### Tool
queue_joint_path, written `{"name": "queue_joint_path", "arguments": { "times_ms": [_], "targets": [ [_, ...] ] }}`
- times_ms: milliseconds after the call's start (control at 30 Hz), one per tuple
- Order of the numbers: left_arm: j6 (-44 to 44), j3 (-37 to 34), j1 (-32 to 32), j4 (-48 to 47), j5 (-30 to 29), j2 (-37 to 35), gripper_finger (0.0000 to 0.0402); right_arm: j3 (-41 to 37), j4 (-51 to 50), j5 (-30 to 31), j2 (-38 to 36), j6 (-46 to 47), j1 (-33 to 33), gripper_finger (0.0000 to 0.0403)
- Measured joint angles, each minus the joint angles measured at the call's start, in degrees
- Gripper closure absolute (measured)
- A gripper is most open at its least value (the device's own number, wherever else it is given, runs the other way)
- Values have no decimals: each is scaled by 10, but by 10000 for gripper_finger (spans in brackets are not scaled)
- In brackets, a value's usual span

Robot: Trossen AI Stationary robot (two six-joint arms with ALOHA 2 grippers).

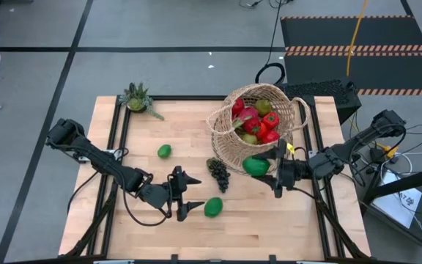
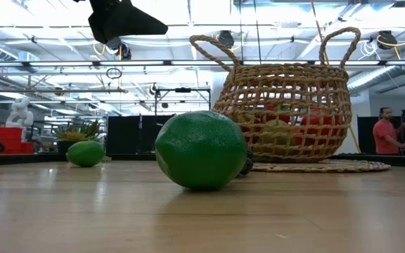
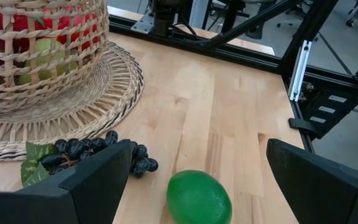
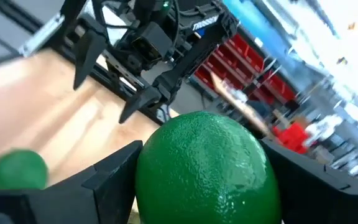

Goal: Build produce basket
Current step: Put the green lime into the brown basket

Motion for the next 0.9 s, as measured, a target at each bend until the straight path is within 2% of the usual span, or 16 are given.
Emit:
{"name": "queue_joint_path", "arguments": {
  "times_ms": [367, 500, 633, 900],
  "targets": [
    [2, 0, 0, 5, 0, 0, 32, 0, 29, 0, 0, -310, 0, 103],
    [2, 0, 0, 5, 0, 0, 32, 0, 38, 0, 0, -388, 0, 103],
    [3, 0, 0, 5, 0, 0, 32, 0, 38, 0, 0, -422, 0, 103],
    [3, 0, 0, 5, 0, 0, 32, 0, 37, 0, 0, -420, 0, 103]
  ]
}}
